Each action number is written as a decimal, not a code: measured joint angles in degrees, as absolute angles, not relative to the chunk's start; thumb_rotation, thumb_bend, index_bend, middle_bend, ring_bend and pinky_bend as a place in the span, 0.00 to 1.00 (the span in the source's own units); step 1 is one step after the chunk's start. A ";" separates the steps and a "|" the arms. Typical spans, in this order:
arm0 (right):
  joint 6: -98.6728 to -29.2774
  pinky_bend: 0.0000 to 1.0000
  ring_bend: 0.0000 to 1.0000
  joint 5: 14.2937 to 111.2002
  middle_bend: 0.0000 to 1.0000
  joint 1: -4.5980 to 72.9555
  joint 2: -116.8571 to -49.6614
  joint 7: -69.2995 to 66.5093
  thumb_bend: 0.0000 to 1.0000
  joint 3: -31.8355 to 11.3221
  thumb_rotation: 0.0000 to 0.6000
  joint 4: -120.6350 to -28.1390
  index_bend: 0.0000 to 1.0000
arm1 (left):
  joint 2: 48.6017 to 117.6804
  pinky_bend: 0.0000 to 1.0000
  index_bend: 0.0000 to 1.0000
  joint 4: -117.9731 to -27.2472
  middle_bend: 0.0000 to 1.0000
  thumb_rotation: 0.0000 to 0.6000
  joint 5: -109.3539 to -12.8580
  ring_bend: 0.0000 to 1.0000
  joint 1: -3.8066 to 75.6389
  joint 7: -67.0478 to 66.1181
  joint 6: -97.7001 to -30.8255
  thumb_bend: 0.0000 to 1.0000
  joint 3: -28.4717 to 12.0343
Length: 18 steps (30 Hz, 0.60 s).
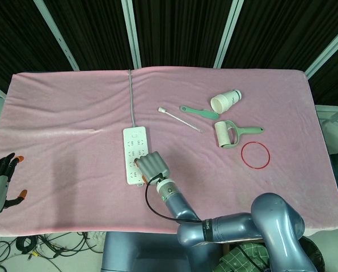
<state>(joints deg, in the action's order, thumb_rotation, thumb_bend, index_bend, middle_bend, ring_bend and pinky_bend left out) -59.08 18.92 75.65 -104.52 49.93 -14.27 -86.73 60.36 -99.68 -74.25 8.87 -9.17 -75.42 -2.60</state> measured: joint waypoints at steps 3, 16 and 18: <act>-59.07 0.57 0.74 18.33 0.75 76.00 -104.87 50.84 0.38 -14.23 1.00 -86.31 0.93 | 60.34 0.00 0.08 -99.70 0.00 1.00 -74.23 0.00 8.88 -9.18 -75.36 0.30 -2.58; -58.50 0.61 0.77 18.58 0.79 76.36 -106.50 51.88 0.40 -13.99 1.00 -85.16 0.99 | 60.32 0.00 0.08 -99.67 0.00 1.00 -74.12 0.00 8.92 -9.20 -75.30 0.30 -2.60; -58.51 0.62 0.78 19.19 0.81 76.23 -106.66 51.65 0.41 -13.99 1.00 -85.12 1.00 | 60.31 0.00 0.08 -99.68 0.00 1.00 -74.10 0.00 8.94 -9.19 -75.28 0.30 -2.60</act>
